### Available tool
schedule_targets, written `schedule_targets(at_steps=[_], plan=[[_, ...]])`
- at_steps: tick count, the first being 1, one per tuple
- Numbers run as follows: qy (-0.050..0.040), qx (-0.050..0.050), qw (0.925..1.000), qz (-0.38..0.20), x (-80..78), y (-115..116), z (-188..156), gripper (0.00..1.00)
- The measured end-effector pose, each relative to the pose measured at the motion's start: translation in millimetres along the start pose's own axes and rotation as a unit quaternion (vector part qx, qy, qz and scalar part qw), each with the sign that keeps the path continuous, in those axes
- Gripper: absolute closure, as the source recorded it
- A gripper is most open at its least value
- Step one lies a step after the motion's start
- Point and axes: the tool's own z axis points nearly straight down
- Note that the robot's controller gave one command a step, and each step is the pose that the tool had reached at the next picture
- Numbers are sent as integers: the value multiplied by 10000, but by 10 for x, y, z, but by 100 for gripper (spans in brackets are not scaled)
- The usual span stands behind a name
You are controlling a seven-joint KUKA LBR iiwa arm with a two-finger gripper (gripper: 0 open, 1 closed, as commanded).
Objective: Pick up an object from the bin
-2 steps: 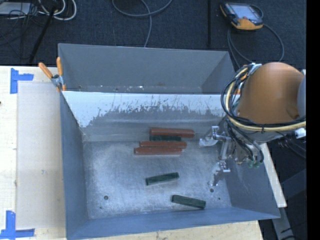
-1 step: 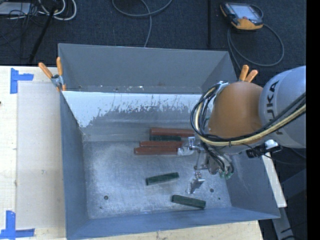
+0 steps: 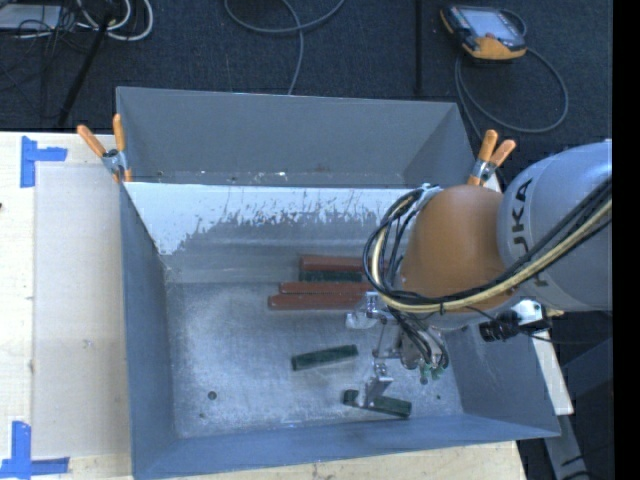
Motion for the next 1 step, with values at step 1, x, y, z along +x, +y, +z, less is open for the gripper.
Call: schedule_targets(at_steps=[1], plan=[[-33,-3,9990,436,-246,178,-141,0]])
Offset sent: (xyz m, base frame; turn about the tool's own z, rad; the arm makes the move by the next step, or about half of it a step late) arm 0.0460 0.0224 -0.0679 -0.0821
